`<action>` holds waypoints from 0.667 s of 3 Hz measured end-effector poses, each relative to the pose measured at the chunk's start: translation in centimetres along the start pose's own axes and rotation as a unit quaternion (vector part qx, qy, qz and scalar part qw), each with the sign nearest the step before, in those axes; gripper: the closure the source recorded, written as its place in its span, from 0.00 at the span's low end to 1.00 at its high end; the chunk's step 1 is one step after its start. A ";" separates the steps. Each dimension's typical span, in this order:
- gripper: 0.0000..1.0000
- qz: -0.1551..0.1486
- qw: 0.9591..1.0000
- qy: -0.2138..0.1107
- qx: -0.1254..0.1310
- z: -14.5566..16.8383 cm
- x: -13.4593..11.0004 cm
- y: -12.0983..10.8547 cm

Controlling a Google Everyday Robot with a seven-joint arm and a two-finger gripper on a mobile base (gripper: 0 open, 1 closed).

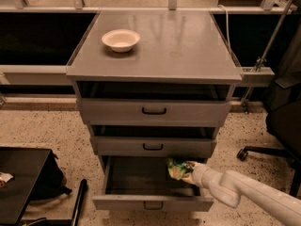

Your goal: Place green rice chip bag into bottom drawer

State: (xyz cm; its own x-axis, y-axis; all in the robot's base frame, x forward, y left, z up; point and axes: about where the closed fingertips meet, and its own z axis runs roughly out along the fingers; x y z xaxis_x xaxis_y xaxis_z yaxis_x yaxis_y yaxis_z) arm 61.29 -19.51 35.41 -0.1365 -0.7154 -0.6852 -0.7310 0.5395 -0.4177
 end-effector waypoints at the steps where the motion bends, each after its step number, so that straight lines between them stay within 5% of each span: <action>1: 1.00 -0.001 0.999 0.031 -0.022 5.7 4.8 2.5; 2: 1.00 -0.001 0.999 0.031 -0.023 5.7 4.8 2.5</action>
Offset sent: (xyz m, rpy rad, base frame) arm 0.0101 0.0019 -0.0606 -0.0350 0.0518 0.0039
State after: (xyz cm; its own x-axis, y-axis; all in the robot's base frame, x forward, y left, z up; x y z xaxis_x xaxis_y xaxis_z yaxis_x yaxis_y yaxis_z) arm 62.64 -19.00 27.67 -0.1753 -0.7429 -0.6461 -0.7604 0.5190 -0.3904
